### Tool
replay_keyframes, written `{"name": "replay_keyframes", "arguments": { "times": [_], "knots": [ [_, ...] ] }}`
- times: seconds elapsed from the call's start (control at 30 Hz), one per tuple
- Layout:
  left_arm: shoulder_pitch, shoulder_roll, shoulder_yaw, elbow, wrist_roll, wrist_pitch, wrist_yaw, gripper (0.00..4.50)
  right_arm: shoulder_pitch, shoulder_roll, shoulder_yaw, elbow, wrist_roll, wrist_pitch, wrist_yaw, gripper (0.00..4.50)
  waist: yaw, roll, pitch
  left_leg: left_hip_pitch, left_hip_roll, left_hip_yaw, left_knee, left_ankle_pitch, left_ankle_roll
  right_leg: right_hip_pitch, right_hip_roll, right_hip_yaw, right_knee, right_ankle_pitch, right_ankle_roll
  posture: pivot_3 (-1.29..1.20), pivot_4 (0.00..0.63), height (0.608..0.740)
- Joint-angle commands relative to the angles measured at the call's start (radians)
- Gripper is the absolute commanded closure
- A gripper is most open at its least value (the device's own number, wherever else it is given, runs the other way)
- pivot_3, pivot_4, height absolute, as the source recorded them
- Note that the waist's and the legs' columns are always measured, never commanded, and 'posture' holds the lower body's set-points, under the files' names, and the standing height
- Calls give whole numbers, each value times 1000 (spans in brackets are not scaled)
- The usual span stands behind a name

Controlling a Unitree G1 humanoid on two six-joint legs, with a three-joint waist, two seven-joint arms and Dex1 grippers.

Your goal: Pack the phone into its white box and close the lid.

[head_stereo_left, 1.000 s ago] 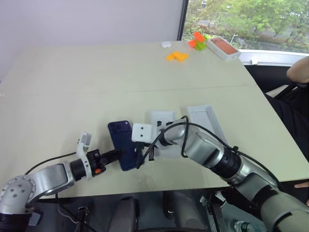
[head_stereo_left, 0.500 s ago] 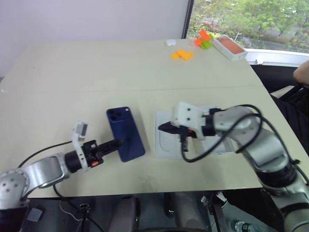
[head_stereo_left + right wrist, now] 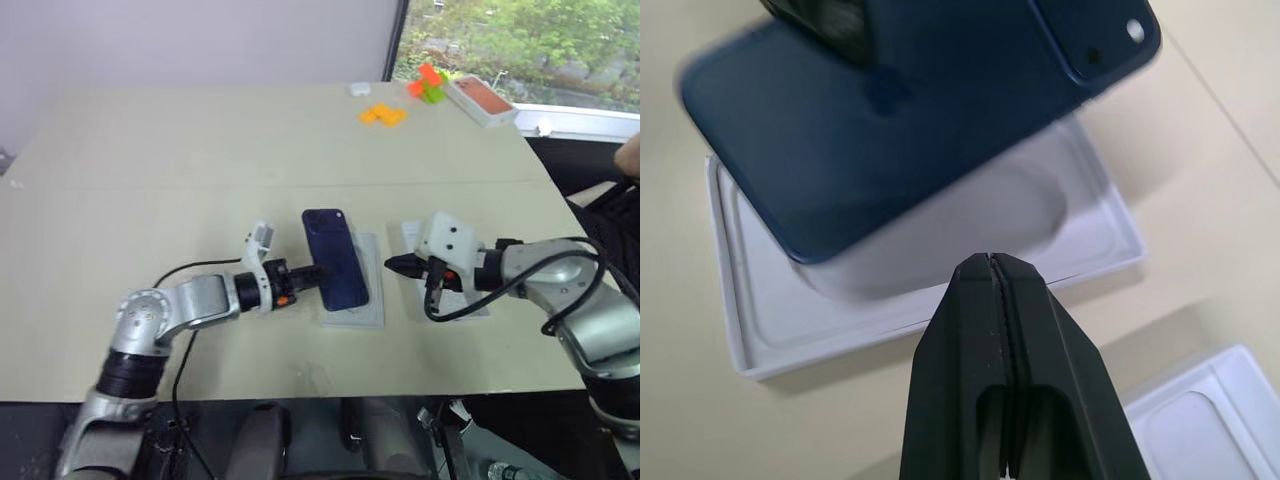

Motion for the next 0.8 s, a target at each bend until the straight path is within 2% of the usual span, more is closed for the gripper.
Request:
{"name": "replay_keyframes", "arguments": {
  "times": [0.03, 0.2, 0.8],
  "knots": [
    [-50, -29, 28, -9, -22, 37, 36, 4478, 5, -15, -28, -41, 17, 3, -20, 4500, -1, 0, 0, 1, 0, 0, 0, 0, 0, 0, 0, 1, 0, 0, 0, 0, 150, 740],
    [-100, -59, 14, 38, -22, 91, 82, 4478, 3, -21, -17, -37, 16, 4, -33, 4500, 7, 0, 0, 1, -1, 1, 1, 0, 0, 1, -1, 1, 0, 0, 0, 0, 150, 740],
    [-174, -39, -29, 148, -22, 215, 65, 4478, 9, -42, -7, -27, 10, -6, -36, 4500, 13, 0, 0, 1, -2, 0, 1, 2, -4, 1, -1, 1, 1, 0, 0, 0, 150, 740]
  ]
}}
